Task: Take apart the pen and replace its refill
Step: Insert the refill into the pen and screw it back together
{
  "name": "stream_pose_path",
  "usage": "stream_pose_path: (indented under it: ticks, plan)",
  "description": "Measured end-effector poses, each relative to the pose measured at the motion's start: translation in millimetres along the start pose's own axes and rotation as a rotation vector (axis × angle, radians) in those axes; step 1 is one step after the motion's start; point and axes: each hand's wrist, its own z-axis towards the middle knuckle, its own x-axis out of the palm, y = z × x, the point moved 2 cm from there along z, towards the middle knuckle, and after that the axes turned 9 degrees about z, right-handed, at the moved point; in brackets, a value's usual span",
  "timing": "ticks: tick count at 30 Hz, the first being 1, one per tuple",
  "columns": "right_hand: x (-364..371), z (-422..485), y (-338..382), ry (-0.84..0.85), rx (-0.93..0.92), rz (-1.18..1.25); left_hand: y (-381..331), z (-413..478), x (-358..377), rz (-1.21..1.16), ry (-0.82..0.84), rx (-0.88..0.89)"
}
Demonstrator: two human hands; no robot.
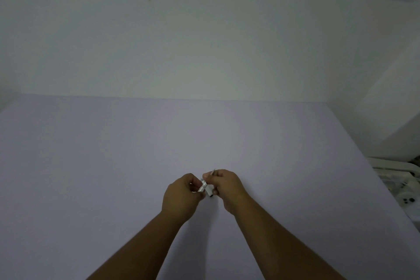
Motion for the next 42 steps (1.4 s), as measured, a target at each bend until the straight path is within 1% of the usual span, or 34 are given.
stream_pose_path:
  ticks: [5,7,9,11,13,15,16,18,20,24,29,31,32,35,37,39,42]
  plan:
    - [2.6,3.2,0.8,-0.011,0.021,-0.014,4.0,6.4,0.2,-0.031,0.003,-0.011]
    - [2.8,6.6,3.3,0.01,0.015,-0.056,6.8,10.3,-0.1,-0.066,0.029,-0.05]
    - [-0.2,15.5,6.1,-0.032,-0.028,-0.13,12.6,14.9,-1.2,-0.128,0.035,-0.113]
    - [-6.4,27.2,8.1,-0.155,-0.098,-0.252,21.1,20.2,-2.2,-0.215,0.026,-0.177]
    - [-10.0,37.0,6.5,-0.203,-0.137,-0.451,29.6,24.9,-1.5,-0.271,0.042,-0.217]
    - [-6.7,44.9,-0.9,-0.163,-0.127,-0.653,37.2,30.1,0.1,-0.322,0.056,-0.243]
    - [-3.4,48.7,-6.0,-0.141,-0.11,-0.715,40.2,32.6,0.3,-0.349,0.06,-0.259]
    - [3.3,55.0,-16.3,-0.115,-0.075,-0.795,45.0,36.5,1.2,-0.395,0.083,-0.293]
    - [9.1,59.2,-23.2,-0.098,-0.078,-0.883,48.3,39.6,2.0,-0.434,0.12,-0.314]
    - [15.2,62.8,-29.5,-0.118,-0.152,-1.011,54.1,46.3,3.6,-0.47,0.15,-0.337]
    - [17.1,64.9,-31.0,-0.116,-0.146,-0.972,57.5,48.9,4.9,-0.449,0.158,-0.343]
    - [17.7,64.2,-23.4,-0.104,-0.145,-0.896,58.0,48.4,4.9,-0.437,0.17,-0.341]
    - [17.3,62.6,-16.7,-0.109,-0.147,-0.806,58.1,47.5,4.4,-0.431,0.177,-0.339]
    - [14.0,61.8,2.9,-0.152,-0.129,-0.326,56.4,44.6,3.5,-0.418,0.203,-0.32]
    - [13.6,61.2,13.8,-0.154,-0.095,-0.057,52.5,41.5,3.2,-0.403,0.219,-0.305]
    - [14.2,60.3,22.0,-0.145,-0.072,0.102,48.3,38.6,3.6,-0.401,0.227,-0.292]
    - [15.7,53.0,28.8,-0.104,-0.067,0.117,43.3,33.6,3.7,-0.407,0.227,-0.276]
